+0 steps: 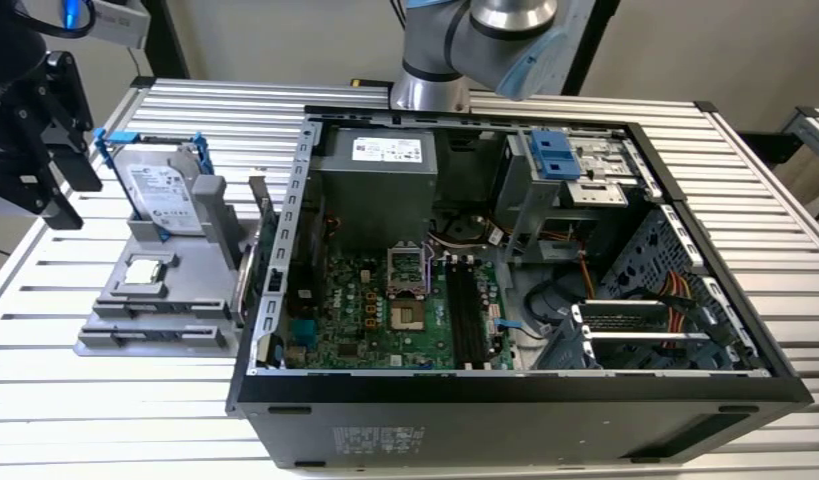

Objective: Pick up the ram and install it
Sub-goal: 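Pick up the ram and move it above insertion slot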

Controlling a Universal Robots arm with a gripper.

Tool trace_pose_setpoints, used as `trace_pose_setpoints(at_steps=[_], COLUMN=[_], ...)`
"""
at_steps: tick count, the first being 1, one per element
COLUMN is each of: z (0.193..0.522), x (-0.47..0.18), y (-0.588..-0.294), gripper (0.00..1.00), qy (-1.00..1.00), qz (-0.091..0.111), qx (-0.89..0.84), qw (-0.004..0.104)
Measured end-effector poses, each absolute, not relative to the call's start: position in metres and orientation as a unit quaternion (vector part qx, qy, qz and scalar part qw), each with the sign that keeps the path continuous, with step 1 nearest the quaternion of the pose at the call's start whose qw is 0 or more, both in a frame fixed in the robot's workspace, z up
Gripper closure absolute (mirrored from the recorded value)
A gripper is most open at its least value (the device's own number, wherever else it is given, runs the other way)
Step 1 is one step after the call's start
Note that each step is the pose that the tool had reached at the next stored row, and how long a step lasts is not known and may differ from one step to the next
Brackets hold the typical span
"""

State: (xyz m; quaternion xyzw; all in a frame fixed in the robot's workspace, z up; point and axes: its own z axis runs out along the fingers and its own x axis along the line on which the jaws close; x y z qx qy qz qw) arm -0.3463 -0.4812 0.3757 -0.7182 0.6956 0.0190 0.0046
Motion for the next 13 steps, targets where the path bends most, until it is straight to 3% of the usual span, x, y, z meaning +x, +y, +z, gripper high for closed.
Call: trace_pose_setpoints(at_steps=[13], z=[0.3696], x=[-0.3463], y=[-0.4812], gripper=[0.0], qy=[0.696], qz=[0.019], qx=[-0.718], qw=[0.005])
